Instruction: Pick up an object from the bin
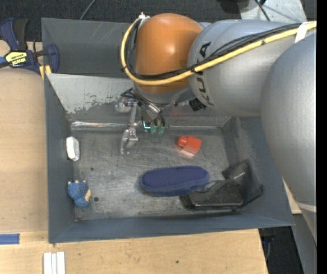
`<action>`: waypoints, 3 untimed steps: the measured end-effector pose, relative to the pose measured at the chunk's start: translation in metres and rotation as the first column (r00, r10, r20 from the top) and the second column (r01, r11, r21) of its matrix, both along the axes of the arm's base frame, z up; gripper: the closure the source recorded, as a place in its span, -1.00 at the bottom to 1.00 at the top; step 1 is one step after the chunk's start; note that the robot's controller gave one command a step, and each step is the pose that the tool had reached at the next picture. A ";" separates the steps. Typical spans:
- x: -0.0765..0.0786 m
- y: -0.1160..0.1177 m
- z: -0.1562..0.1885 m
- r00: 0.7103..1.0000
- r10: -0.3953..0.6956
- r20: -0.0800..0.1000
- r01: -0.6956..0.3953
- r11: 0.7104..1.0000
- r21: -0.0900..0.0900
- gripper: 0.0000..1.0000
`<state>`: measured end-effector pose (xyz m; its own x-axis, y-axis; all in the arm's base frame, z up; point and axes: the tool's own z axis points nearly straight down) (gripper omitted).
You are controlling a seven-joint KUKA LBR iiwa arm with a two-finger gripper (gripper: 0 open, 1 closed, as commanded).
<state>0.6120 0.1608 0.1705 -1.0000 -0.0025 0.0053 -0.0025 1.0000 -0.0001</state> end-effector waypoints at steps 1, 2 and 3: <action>-0.072 -0.055 -0.098 0.999 0.046 0.020 -0.046 0.999 0.007 -1.00; -0.060 -0.140 -0.069 1.000 -0.023 0.012 0.023 1.000 -0.003 -1.00; -0.058 -0.154 -0.058 1.000 -0.001 0.011 0.001 1.000 0.000 -1.00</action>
Offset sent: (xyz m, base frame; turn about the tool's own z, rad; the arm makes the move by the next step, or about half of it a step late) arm -0.0746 -0.0555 -0.1005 -0.0501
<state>0.5536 0.0066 0.1128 -1.0000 -0.0018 -0.0055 -0.0018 1.0000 -0.0001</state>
